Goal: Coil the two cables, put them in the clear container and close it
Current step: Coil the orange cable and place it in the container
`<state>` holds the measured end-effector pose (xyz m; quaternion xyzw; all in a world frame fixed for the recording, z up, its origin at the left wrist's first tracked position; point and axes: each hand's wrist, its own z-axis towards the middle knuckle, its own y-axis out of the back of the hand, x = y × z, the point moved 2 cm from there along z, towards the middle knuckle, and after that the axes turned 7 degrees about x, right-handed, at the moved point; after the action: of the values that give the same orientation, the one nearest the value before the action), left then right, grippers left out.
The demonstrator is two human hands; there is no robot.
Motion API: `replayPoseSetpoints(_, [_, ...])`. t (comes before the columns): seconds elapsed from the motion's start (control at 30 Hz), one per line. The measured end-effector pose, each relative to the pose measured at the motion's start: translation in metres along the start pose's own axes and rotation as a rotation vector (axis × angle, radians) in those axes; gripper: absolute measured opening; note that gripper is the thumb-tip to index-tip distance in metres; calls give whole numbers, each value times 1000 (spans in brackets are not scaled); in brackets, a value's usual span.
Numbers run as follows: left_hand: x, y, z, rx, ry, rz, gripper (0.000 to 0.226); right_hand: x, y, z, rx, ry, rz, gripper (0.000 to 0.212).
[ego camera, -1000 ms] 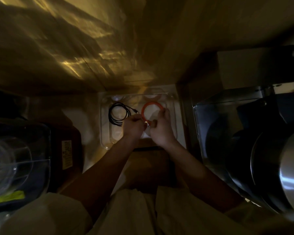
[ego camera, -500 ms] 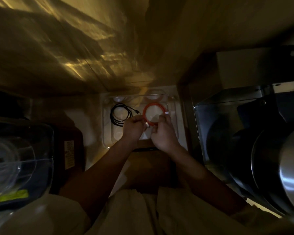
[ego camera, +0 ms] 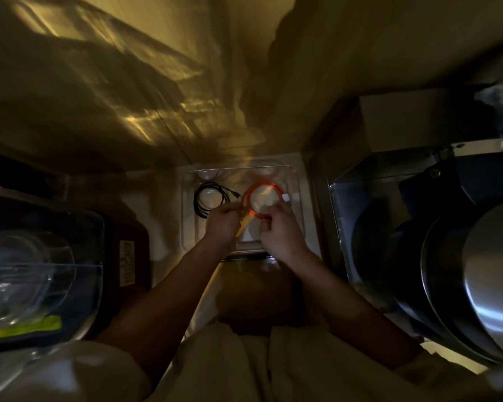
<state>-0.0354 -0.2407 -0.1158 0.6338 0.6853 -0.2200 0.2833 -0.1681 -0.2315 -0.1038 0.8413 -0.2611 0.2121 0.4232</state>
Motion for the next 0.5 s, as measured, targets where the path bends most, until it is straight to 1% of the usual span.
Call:
replayPoseSetpoints(0.1, [0, 4, -5, -20, -25, 41, 30, 1, 1, -4, -16, 23, 1, 37])
replayPoseSetpoints(0.2, [-1, 9, -12, -48, -37, 80, 23, 3, 4, -10, -25, 57, -1, 34])
replayPoseSetpoints(0.27, [-1, 13, -19, -49, -58, 83, 27, 4, 6, -15, -40, 77, 3, 31])
replayPoseSetpoints(0.37, [-4, 17, -35, -56, -169, 121, 21, 6, 9, -24, -56, 118, -27, 27])
replayPoseSetpoints(0.5, [-4, 22, -58, -67, -310, 209, 16, 8, 10, -38, -77, 178, -110, 34])
